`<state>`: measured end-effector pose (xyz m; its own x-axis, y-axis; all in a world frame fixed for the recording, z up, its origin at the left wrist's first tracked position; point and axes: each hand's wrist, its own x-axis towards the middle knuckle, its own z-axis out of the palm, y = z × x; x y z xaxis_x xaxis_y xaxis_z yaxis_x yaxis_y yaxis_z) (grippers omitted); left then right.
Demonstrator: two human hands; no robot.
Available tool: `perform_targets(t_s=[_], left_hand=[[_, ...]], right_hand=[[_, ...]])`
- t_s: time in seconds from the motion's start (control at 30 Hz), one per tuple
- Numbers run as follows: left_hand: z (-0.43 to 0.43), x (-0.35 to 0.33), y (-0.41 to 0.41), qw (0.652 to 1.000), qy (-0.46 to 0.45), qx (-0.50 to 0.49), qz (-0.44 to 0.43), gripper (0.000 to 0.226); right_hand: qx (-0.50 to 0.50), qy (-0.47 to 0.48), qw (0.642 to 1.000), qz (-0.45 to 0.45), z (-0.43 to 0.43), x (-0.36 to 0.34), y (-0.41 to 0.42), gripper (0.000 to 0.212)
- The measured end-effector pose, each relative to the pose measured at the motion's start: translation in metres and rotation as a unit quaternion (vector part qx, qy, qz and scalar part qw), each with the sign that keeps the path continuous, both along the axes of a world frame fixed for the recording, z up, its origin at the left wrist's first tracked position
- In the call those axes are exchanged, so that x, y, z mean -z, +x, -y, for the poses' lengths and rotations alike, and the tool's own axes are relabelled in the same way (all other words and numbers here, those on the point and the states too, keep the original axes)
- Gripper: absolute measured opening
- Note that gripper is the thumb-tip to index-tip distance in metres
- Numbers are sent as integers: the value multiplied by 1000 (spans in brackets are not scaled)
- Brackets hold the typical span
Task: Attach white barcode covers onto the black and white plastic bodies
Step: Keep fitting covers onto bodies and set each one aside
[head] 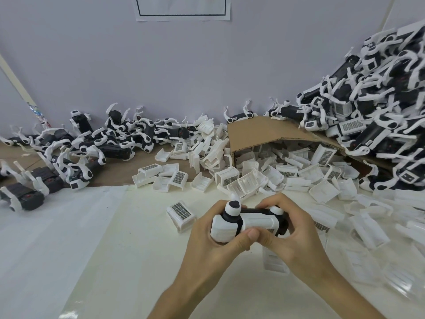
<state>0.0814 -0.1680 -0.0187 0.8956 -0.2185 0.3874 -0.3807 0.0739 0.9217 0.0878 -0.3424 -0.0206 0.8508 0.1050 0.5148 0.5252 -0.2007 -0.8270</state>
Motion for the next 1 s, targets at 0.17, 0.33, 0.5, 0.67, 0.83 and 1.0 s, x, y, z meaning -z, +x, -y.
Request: perform_targets(t_s=[0.17,0.33,0.5,0.67,0.83,1.0], left_hand=[[0,3,1,1000,-5,-19,-14,24],[-5,4,8,996,13,-21,-87,32],[-6,5,12,979,-15,64,-195,45],[-6,8,15,976,21,-43,-211,46],[-5,10,14,990,48,-23,-132,43],[4,14,14,993,80,-74,-43,28]], right_hand=[[12,5,1000,-1,-4,5,-1,39],[59,-34,996,-50,-10,5,4,51],[169,-81,975,-118,3,5,11,59],[218,-144,965,13,20,-3,13,61],[89,-305,942,104,3,6,7,67],[167,-273,925,203,-3,13,8,56]])
